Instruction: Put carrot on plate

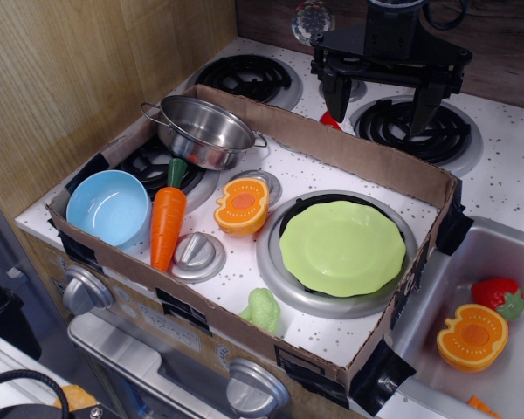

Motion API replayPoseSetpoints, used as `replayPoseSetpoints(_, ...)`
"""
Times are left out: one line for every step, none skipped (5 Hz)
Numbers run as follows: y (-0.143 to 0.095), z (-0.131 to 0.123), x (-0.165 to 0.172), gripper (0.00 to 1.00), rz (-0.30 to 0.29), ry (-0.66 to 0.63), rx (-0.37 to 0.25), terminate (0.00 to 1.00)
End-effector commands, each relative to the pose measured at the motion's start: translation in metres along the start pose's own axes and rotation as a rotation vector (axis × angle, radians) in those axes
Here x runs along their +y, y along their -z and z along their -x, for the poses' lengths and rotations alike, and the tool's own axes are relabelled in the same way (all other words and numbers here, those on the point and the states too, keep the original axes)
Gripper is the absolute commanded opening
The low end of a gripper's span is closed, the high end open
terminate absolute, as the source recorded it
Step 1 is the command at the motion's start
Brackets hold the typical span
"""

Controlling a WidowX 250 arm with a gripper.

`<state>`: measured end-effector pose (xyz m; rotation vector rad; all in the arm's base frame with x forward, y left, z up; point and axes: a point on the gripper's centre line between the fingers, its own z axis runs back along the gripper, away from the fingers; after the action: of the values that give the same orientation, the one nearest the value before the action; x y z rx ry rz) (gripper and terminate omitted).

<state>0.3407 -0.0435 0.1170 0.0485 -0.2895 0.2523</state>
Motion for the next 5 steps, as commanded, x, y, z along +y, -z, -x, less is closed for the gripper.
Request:
replayPoseSetpoints(0.000,0.000,0.000,1.00,0.000,0.000,0.000,0.00)
replayPoseSetpoints(-0.007,0.006,0.019,1.00,-0.090,0.024,-0.026,0.00)
replayPoseSetpoints(-0.022,0.005,0.036,1.00,-0.155,0.064,-0.012,0.00)
replayPoseSetpoints(-0.027,0.003,0.048,1.00,-0.182,0.078,-0.024,0.00)
replayPoseSetpoints(-0.024,0.006,0.061,1.00,-0.250,0.064,-0.072,0.00)
